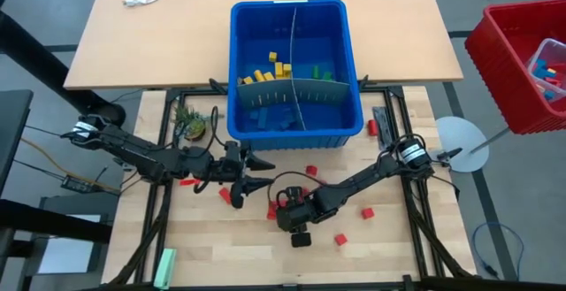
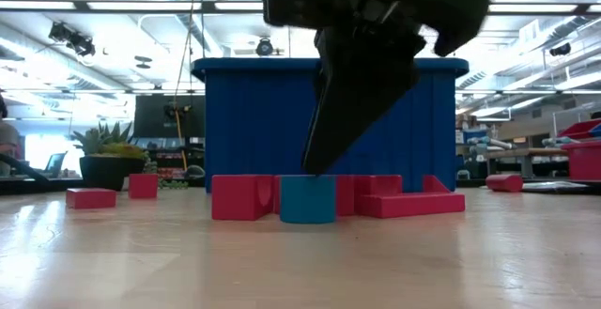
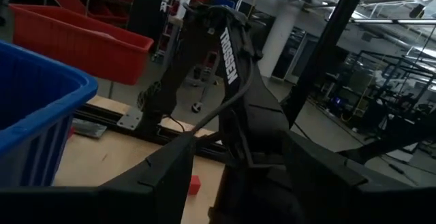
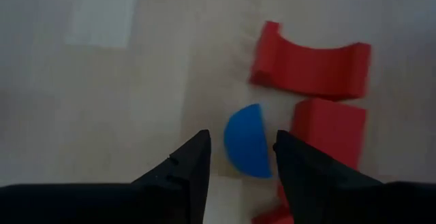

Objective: Sort blocks
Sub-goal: Put the blue block with the other blue blocks into the blue bin

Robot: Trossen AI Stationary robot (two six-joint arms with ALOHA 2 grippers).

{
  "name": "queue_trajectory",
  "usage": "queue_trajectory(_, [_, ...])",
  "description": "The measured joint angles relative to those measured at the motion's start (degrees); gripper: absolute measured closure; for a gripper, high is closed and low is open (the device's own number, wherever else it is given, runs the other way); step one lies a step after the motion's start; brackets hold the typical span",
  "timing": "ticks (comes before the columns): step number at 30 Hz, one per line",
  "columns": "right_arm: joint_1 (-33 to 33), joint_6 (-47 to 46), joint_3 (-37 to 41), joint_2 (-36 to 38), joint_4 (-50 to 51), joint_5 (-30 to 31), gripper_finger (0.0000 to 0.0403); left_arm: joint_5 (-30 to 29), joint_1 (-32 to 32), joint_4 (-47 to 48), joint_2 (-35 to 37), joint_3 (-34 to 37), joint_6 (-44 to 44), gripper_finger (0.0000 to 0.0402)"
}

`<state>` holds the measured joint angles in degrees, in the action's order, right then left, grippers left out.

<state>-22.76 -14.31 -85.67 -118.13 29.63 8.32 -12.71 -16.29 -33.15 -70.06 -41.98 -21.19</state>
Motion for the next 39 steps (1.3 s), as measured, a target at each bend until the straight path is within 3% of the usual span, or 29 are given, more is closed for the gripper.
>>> queue_trajectory(18, [0.0, -2.6, -0.2, -2.2, -2.8, -2.7, 0.0259, 0.0, -0.3, 1.8, 0.0, 0.0, -0.1, 0.0169])
queue_trajectory(31, [-1.6, -14.7, 0.1, -1.6, -4.5, -0.5, 0.0143, 0.0, -0.3, 1.4, 0.0, 0.0, -0.1, 0.0169])
queue_trajectory(39, [-1.6, -16.0, 0.0, -3.2, -7.0, -1.4, 0.0135, -0.3, -0.3, 1.3, 0.0, 0.0, -0.1, 0.0169])
